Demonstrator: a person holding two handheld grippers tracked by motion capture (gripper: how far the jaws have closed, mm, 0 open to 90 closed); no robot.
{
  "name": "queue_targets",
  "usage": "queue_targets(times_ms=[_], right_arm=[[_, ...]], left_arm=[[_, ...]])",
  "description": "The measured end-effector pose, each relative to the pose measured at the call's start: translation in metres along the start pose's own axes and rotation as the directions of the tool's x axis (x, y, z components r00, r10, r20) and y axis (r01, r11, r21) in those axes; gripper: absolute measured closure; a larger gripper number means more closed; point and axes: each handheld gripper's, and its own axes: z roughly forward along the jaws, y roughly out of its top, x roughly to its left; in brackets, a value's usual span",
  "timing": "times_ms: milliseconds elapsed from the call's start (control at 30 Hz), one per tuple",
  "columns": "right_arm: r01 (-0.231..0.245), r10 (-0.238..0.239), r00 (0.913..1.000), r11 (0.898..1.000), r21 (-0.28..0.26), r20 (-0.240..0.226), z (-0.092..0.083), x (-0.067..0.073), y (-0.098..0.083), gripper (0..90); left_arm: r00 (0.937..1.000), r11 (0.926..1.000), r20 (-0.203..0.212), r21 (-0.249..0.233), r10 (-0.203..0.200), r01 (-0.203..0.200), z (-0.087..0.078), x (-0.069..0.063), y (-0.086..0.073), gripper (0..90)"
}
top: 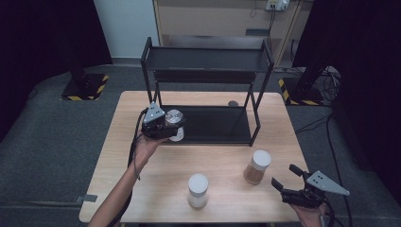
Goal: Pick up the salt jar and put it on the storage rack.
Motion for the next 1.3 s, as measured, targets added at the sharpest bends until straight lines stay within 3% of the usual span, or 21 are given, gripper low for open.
queue_targets(times_ms=[233, 367, 467, 700, 1300], right_arm=[[-0.002, 0.002, 1.0, 1.0, -0.001, -0.001, 0.0, 0.0, 0.0, 8.7], [-0.003, 0.003, 1.0, 1.0, -0.001, -0.003, 0.0, -0.001, 0.0, 8.7], [-0.004, 0.004, 1.0, 1.0, -0.001, -0.004, 0.0, -0.001, 0.0, 8.8], [-0.007, 0.007, 1.0, 1.0, -0.001, -0.005, 0.0, -0.002, -0.001, 8.8], [-0.012, 0.012, 0.9999, 1.0, -0.003, -0.007, 0.0, -0.003, -0.001, 8.9]], left_arm=[[0.9981, 0.9991, -0.047, -0.019, -0.039, 0.038, 0.013, 0.003, -0.004, 33.4], [0.9951, 0.9993, -0.093, -0.018, -0.033, 0.031, 0.022, 0.002, -0.007, 33.4], [0.9931, 0.9983, -0.104, -0.032, -0.052, 0.049, 0.028, 0.004, -0.012, 33.4], [0.9881, 0.9987, -0.147, -0.029, -0.046, 0.042, 0.044, 0.0, -0.016, 33.4], [0.9798, 0.9988, -0.195, 0.01, -0.046, 0.049, 0.079, -0.008, -0.032, 33.4]])
